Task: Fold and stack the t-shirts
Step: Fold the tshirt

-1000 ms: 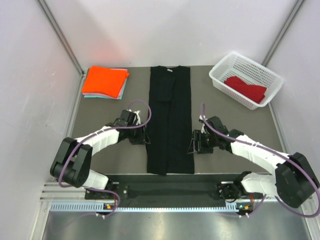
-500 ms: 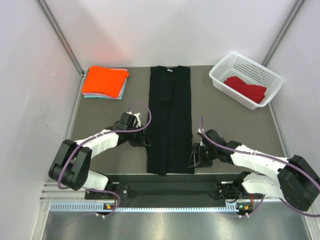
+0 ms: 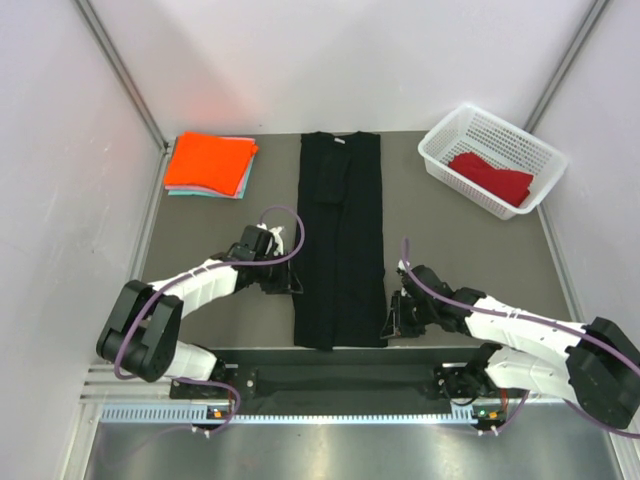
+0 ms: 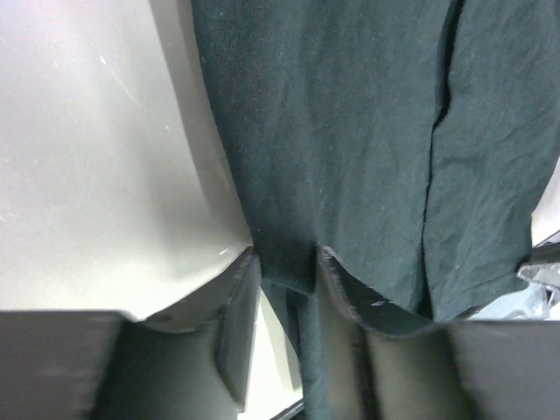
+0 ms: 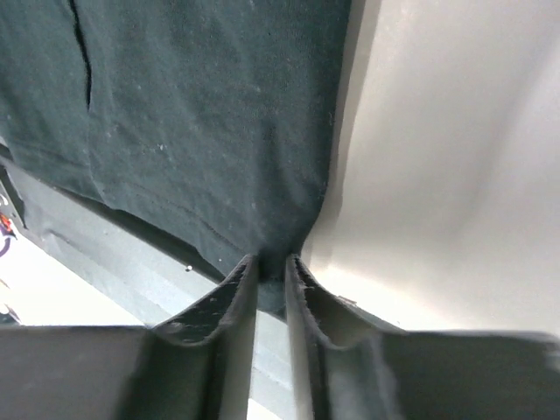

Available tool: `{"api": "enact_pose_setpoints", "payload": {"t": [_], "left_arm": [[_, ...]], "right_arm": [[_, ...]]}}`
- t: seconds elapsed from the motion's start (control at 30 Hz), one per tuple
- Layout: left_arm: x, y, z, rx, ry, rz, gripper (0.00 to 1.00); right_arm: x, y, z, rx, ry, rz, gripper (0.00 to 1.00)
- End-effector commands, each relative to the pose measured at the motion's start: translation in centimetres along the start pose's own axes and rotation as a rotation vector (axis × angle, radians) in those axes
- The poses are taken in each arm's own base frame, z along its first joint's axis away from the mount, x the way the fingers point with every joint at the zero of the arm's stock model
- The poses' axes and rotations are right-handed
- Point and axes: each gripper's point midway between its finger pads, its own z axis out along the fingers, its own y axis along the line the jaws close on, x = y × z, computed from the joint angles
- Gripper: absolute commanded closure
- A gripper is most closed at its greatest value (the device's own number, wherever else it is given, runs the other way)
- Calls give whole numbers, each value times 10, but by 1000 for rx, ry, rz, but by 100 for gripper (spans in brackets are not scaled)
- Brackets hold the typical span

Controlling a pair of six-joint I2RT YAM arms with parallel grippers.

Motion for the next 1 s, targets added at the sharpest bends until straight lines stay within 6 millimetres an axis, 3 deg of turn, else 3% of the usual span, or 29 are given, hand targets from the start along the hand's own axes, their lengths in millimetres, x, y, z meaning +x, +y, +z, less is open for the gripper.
{"api": "enact_pose_setpoints", "payload": {"t": [0.0, 0.07, 0.13, 0.33, 0.47, 0.57, 0.73, 0.77, 0.87, 0.93, 0.97], "left_arm": [[-6, -9, -1, 35, -7, 27, 65], [-9, -9, -2, 20, 1, 26, 76], [-13, -13, -7, 6, 25, 27, 88], [-34, -22, -26, -55, 17, 35, 92], [-34, -29, -32, -44, 34, 23, 85], [-21, -29, -26, -43, 74, 18, 79], [-10, -22, -29, -71, 85, 30, 62], [-15, -16, -32, -115, 66, 41, 60], [-33, 0, -47, -243, 19, 57, 58], [-43, 6, -52, -238, 0, 31, 57], [-46, -2, -52, -169, -4, 13, 58]], "right_arm": [[-9, 12, -2, -29, -38, -14, 85], [-12, 21, -6, -60, -48, -19, 97], [-15, 31, -12, -93, -54, -25, 100], [-23, 49, -29, -145, -86, -24, 100], [-24, 52, -35, -164, -101, -13, 100], [-19, 43, -30, -138, -92, -4, 100], [-13, 15, -25, -25, -90, 2, 85], [-15, 14, -27, -11, -99, -4, 75], [-27, 19, -37, 15, -137, -9, 66], [-39, 30, -45, 10, -179, -11, 63], [-41, 37, -46, 1, -189, -4, 61]]}}
